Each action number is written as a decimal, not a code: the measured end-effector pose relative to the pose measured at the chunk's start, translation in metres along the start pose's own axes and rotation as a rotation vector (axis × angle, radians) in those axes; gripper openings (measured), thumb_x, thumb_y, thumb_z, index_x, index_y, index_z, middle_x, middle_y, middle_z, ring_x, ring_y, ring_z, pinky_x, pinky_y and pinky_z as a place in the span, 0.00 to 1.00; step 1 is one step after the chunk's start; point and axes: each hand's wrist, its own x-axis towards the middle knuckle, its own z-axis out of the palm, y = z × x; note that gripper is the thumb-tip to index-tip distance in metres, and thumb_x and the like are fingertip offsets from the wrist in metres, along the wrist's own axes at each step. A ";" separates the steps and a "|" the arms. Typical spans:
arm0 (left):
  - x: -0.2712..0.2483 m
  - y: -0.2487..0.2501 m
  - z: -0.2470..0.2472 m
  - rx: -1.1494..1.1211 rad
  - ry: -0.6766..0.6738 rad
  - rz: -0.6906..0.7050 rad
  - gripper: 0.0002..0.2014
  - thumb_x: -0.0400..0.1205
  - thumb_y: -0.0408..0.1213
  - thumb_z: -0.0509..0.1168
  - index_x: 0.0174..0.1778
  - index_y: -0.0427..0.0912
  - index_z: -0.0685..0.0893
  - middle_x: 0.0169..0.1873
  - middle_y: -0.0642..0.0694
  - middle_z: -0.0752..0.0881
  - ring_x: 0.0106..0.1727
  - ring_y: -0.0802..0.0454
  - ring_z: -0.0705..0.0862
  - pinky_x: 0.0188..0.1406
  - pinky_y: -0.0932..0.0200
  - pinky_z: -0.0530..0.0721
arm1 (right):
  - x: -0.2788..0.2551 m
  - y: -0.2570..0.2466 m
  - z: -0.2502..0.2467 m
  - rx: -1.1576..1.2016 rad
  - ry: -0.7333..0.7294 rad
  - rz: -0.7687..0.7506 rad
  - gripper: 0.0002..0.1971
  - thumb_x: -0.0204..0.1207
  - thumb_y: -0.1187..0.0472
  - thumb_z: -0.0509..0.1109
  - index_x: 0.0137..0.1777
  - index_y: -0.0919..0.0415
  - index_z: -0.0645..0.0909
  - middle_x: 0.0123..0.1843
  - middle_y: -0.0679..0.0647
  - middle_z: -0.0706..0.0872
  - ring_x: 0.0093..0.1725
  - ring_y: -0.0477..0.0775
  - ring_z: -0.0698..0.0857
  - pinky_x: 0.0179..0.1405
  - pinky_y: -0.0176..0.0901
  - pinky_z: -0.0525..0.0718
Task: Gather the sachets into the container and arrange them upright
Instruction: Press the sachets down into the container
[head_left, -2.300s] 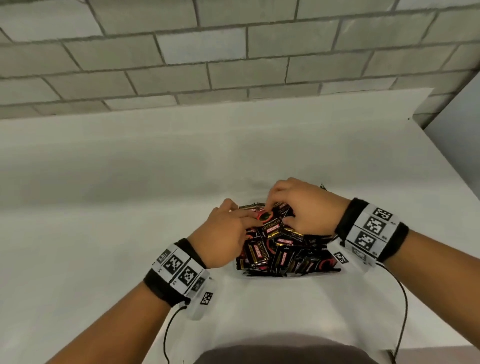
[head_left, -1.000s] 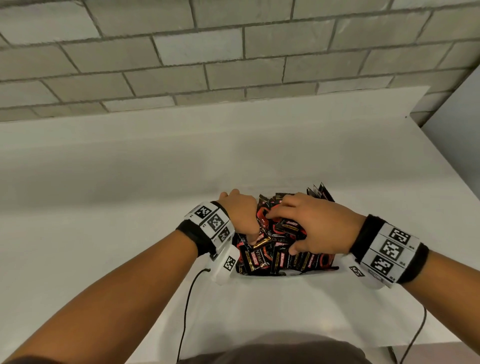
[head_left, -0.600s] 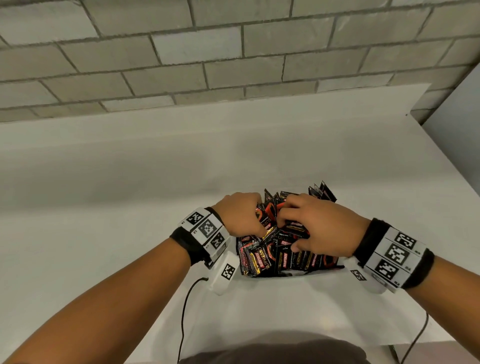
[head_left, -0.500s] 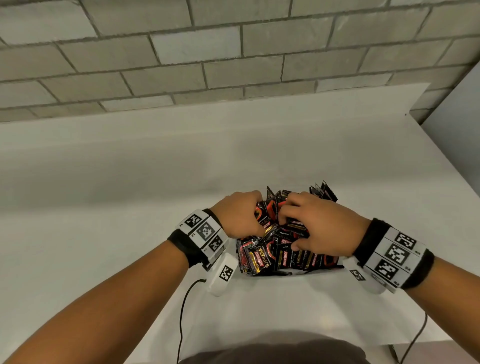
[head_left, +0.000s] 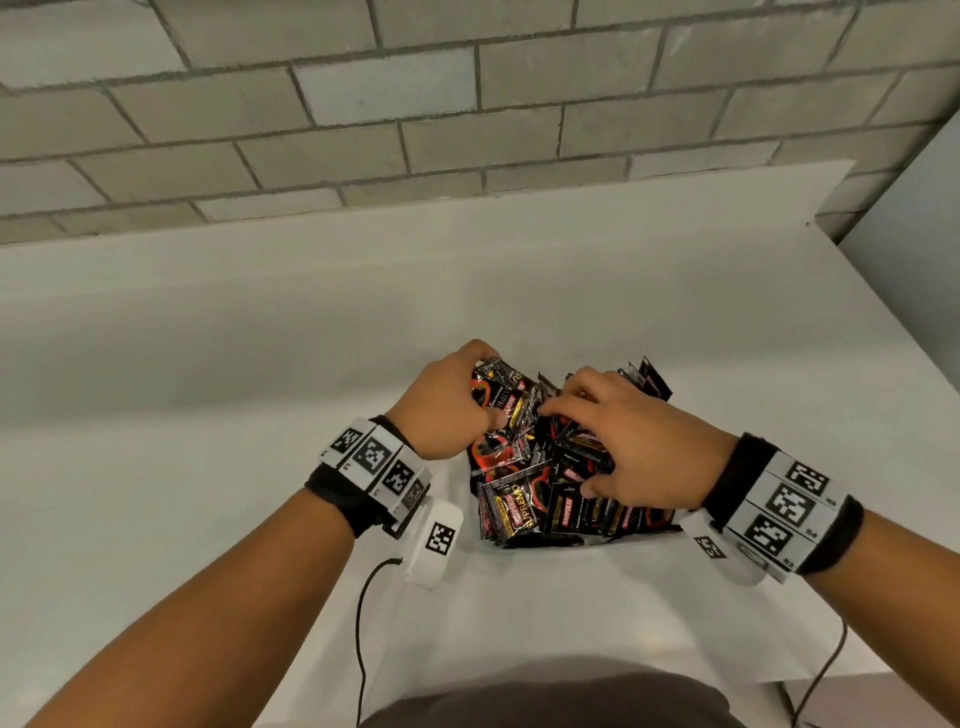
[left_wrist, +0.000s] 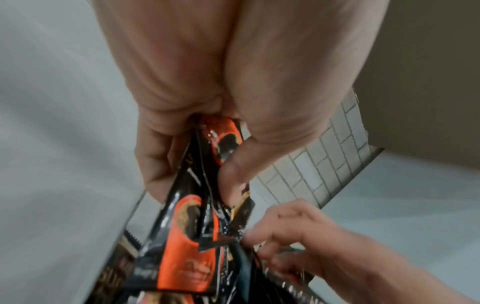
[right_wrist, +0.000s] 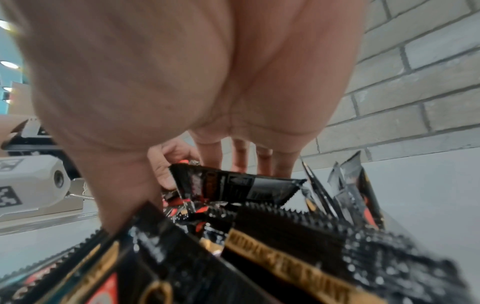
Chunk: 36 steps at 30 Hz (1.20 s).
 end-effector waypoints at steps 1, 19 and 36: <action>-0.001 -0.001 -0.003 -0.017 0.022 0.008 0.27 0.77 0.33 0.78 0.68 0.51 0.74 0.49 0.51 0.87 0.41 0.54 0.89 0.31 0.71 0.82 | 0.000 0.000 0.001 -0.002 0.007 -0.016 0.45 0.67 0.46 0.83 0.83 0.42 0.65 0.75 0.41 0.62 0.72 0.48 0.67 0.69 0.47 0.79; -0.009 0.003 -0.025 -0.690 0.065 0.210 0.28 0.74 0.28 0.79 0.69 0.42 0.77 0.50 0.43 0.91 0.53 0.42 0.91 0.55 0.47 0.90 | 0.004 -0.022 -0.027 0.615 0.214 0.004 0.49 0.68 0.46 0.84 0.83 0.42 0.58 0.70 0.41 0.84 0.64 0.41 0.87 0.67 0.50 0.85; -0.013 0.012 0.007 -0.521 -0.119 0.193 0.44 0.71 0.44 0.76 0.76 0.51 0.55 0.65 0.42 0.82 0.62 0.48 0.88 0.61 0.46 0.90 | 0.013 -0.042 -0.020 1.167 0.142 0.126 0.37 0.71 0.44 0.78 0.78 0.48 0.67 0.65 0.49 0.86 0.54 0.60 0.92 0.41 0.67 0.92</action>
